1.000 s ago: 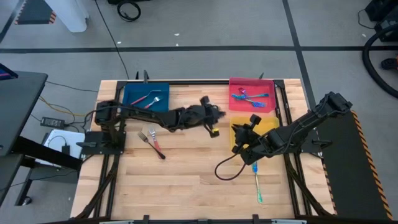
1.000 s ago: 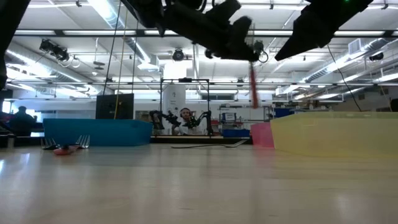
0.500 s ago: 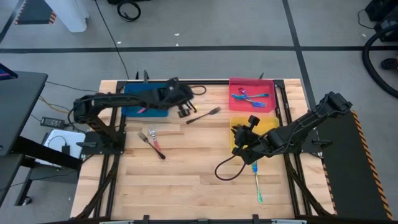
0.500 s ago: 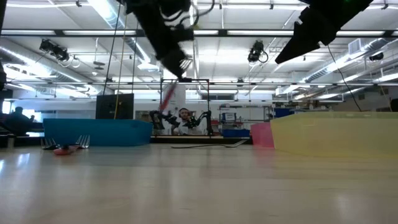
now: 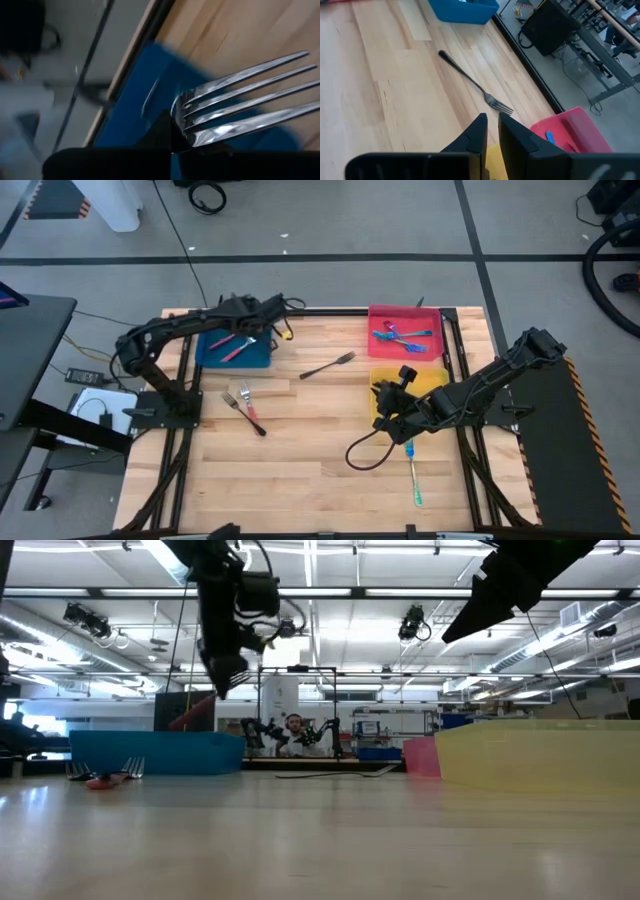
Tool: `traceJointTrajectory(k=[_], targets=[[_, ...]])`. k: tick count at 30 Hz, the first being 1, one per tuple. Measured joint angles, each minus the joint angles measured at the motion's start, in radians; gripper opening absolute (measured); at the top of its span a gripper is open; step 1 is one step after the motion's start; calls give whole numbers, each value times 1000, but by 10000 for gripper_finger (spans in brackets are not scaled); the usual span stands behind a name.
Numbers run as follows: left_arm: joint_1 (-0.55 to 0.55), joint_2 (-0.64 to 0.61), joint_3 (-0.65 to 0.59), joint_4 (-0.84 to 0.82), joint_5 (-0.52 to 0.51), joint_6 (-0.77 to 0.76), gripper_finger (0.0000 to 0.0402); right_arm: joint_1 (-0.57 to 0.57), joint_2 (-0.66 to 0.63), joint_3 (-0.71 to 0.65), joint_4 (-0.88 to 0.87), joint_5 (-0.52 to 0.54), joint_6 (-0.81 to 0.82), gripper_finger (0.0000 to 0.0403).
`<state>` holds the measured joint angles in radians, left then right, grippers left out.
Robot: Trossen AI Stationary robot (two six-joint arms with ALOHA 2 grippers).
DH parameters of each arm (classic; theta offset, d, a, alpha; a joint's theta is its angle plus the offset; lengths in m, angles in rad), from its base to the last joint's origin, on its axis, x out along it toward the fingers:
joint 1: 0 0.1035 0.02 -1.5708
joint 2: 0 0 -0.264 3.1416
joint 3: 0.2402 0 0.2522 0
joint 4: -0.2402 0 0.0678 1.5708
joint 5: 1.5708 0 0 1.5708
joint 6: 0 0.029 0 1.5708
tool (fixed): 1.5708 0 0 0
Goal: Sort silverware by color (type)
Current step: Put the red fork into the blue bin, then put the black fork into the yellow bin
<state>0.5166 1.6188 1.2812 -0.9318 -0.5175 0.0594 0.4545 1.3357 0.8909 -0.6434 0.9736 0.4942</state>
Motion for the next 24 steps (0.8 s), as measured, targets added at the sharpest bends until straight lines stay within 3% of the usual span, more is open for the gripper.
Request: traceJointTrajectory(k=[9, 16, 24], targets=[[93, 5, -127, -52, -1, -18, 15, 0, 0, 0, 3, -41, 0, 54], [110, 5, -219, -6, -1, -13, 55, -2, 0, 0, 6, -35, 0, 55], [108, 5, -228, 13, -1, -13, 101, -7, 0, 0, 7, -33, 0, 55]])
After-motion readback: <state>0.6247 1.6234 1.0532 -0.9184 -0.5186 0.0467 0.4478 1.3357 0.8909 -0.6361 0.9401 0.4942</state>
